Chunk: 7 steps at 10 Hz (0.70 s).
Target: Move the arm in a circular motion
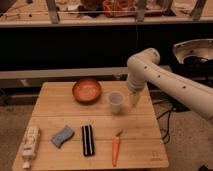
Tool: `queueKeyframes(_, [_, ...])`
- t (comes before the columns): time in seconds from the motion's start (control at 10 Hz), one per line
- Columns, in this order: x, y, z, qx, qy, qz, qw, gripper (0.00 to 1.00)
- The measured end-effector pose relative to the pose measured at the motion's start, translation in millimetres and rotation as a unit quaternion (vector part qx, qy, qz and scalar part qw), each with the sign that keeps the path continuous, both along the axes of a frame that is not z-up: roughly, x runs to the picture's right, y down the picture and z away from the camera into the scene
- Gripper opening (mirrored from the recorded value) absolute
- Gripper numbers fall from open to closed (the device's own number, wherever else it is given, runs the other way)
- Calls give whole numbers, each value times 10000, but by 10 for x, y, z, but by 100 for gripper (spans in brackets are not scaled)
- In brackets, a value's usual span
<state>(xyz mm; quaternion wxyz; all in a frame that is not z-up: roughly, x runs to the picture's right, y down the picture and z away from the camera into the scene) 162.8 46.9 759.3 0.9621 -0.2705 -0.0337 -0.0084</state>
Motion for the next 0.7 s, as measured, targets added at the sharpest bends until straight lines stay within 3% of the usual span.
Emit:
queueKeyframes(0.3, [676,400,-297,-18,318,450,9985,80])
queueKeyframes(0.5, [870,675,-447,-28,287,454,9986,80])
queueKeyframes(0.7, [841,782,-484,-26,198,366,9991,80])
